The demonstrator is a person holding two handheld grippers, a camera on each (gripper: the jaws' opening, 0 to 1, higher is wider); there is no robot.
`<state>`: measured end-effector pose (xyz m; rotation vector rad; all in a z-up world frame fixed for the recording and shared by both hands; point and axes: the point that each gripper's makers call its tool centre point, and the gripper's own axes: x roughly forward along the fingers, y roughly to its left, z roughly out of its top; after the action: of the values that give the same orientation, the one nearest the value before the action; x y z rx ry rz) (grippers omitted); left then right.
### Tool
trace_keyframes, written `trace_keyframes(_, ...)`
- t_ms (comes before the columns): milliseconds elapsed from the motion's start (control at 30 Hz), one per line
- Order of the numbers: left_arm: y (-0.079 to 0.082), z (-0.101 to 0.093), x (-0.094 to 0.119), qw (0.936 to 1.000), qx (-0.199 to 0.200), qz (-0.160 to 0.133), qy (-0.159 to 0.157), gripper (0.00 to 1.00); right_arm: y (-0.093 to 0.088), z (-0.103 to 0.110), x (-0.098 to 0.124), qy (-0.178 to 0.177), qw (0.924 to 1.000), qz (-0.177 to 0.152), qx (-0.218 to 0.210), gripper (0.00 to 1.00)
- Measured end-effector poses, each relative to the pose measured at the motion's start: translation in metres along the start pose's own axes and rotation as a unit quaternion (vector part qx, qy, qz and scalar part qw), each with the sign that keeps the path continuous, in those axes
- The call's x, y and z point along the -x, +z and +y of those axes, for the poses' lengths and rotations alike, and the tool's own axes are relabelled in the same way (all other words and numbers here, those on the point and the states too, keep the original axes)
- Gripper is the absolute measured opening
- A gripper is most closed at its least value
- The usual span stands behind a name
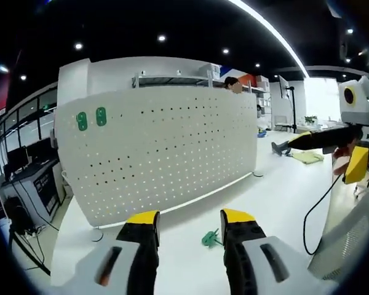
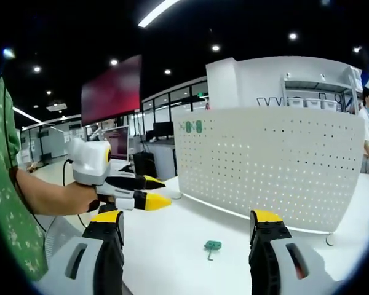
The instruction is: Insert the hook assembly into the mounting plate slot until the hook locks in place.
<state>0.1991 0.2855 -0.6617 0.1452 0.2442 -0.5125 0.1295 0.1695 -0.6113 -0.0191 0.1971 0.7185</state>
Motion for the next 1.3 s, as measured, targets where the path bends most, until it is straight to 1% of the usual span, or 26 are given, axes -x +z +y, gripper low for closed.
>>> trace_keyframes(300,-0.026,-0.011,-0.019,0.9986,-0.027,0.038,-0.026,0.34,-0.005,-0.004,-0.002,-0.003,1.0000,0.003,-0.006,0.86)
trace_keyframes(433,-0.034,-0.017,-0.028,0.9976,-0.032,0.051,-0.036,0.34,-0.008,-0.005,-0.004,-0.003,0.9999,0.007,-0.009,0.86)
trace_keyframes(567,-0.046,-0.024,-0.038,0.9954,-0.046,0.068,-0.050,0.33,-0.012,-0.008,-0.005,-0.005,0.9998,0.013,-0.013,0.86)
trace_keyframes(700,-0.057,-0.029,-0.048,0.9927,-0.060,0.084,-0.063,0.32,-0.017,-0.008,-0.006,-0.004,0.9997,0.021,-0.015,0.86)
trace_keyframes(800,-0.069,-0.033,-0.056,0.9894,-0.074,0.100,-0.073,0.32,-0.019,-0.010,-0.006,-0.006,0.9996,0.024,-0.017,0.86)
trace_keyframes(900,-0.080,-0.037,-0.063,0.9871,-0.079,0.113,-0.081,0.31,-0.021,-0.012,-0.007,-0.008,0.9995,0.025,-0.020,0.86)
trace_keyframes(1167,-0.108,-0.044,-0.081,0.9785,-0.107,0.145,-0.099,0.27,-0.026,-0.017,-0.007,-0.013,0.9991,0.028,-0.029,0.86)
trace_keyframes(1233,-0.114,-0.045,-0.085,0.9763,-0.114,0.153,-0.103,0.26,-0.028,-0.018,-0.007,-0.015,0.9990,0.030,-0.030,0.86)
trace_keyframes(1300,-0.116,-0.045,-0.088,0.9752,-0.117,0.156,-0.106,0.24,-0.029,-0.020,-0.007,-0.016,0.9989,0.030,-0.032,0.86)
